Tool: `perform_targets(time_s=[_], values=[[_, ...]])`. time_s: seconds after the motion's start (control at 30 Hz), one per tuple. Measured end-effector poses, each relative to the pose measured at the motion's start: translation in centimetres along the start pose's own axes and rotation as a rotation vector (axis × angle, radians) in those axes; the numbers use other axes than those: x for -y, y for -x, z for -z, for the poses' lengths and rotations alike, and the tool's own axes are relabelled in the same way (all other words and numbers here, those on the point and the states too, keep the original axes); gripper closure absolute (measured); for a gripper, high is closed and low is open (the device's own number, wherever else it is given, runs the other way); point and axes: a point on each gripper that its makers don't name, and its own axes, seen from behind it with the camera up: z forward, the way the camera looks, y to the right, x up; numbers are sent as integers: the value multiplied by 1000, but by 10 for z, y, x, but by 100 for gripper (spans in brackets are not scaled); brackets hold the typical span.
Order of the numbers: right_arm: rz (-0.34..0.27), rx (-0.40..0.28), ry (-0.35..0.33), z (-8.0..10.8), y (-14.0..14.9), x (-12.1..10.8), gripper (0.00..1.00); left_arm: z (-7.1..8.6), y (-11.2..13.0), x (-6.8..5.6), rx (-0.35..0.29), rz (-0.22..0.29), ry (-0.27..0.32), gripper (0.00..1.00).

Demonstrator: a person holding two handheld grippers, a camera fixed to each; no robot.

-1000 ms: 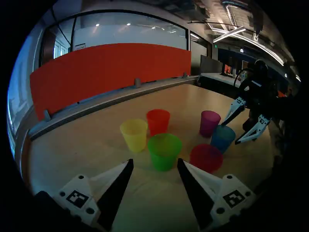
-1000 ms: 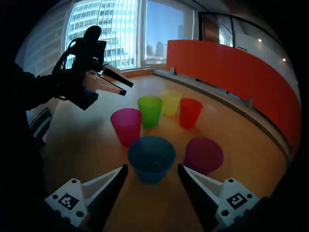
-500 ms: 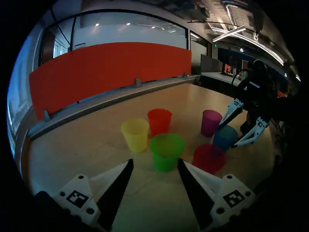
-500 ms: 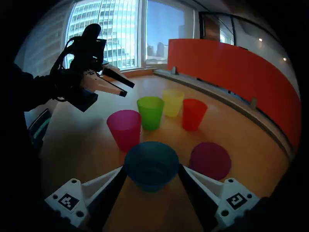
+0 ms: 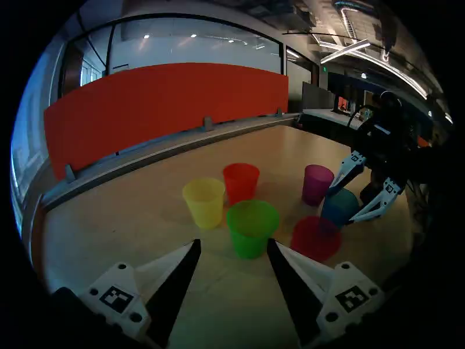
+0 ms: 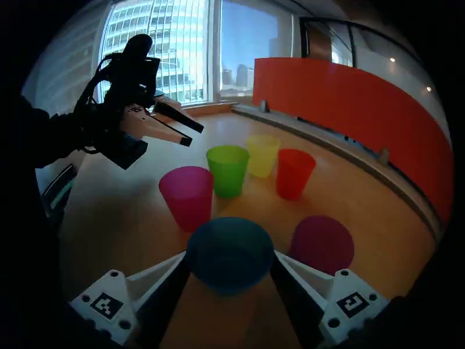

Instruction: Pour water

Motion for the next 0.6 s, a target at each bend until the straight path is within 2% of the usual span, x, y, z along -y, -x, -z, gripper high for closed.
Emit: perform_targets(time_s=[0.27, 0.6], values=[[-11, -4, -4, 0, -1, 1, 9, -1, 1, 0, 6, -3, 4, 16], [-8, -27, -20, 7, -11, 7, 9, -4, 6, -7, 36, -8, 25, 16]])
